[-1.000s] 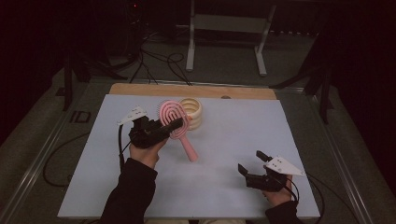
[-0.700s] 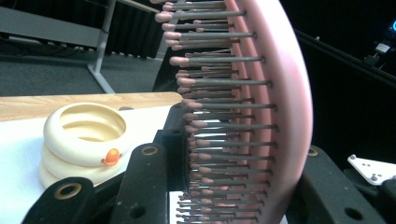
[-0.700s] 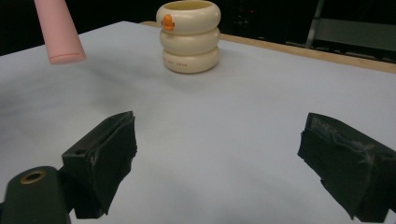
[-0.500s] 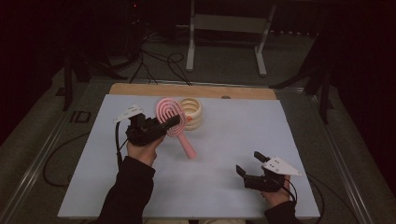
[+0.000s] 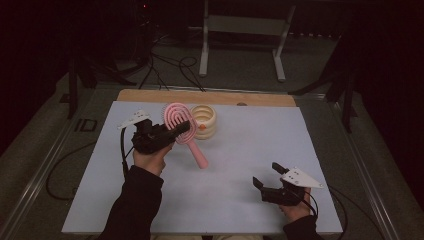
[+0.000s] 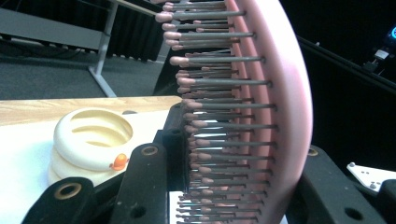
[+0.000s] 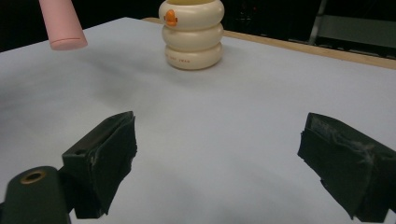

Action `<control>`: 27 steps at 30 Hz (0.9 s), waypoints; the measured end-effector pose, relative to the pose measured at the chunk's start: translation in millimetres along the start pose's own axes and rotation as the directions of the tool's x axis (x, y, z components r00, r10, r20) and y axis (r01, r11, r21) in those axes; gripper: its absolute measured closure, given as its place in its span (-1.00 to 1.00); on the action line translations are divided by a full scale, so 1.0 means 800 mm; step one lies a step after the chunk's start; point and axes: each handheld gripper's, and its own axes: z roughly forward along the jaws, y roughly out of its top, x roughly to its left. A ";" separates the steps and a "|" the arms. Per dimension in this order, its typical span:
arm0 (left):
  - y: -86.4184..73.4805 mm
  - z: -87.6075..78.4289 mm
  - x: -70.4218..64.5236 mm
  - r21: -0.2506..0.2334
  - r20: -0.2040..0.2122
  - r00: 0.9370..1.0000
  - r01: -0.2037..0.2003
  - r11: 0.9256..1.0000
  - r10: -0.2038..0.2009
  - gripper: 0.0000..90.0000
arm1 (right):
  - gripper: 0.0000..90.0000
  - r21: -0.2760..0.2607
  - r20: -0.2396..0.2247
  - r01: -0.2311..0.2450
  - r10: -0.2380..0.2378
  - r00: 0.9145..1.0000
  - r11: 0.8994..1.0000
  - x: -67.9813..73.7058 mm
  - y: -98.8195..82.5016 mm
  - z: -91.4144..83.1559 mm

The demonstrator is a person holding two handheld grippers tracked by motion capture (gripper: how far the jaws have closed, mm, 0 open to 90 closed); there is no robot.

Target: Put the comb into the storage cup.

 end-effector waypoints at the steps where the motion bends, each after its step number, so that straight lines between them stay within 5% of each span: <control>1: 0.000 0.000 0.001 0.000 0.001 1.000 0.002 1.000 -0.002 0.44 | -0.77 0.000 -0.001 0.000 0.000 1.000 1.000 0.000 0.000 0.000; 27: 0.007 -0.001 0.016 -0.007 -0.012 1.000 0.018 1.000 -0.018 0.44 | -0.76 0.003 -0.001 -0.004 0.004 1.000 1.000 -0.001 -0.001 -0.001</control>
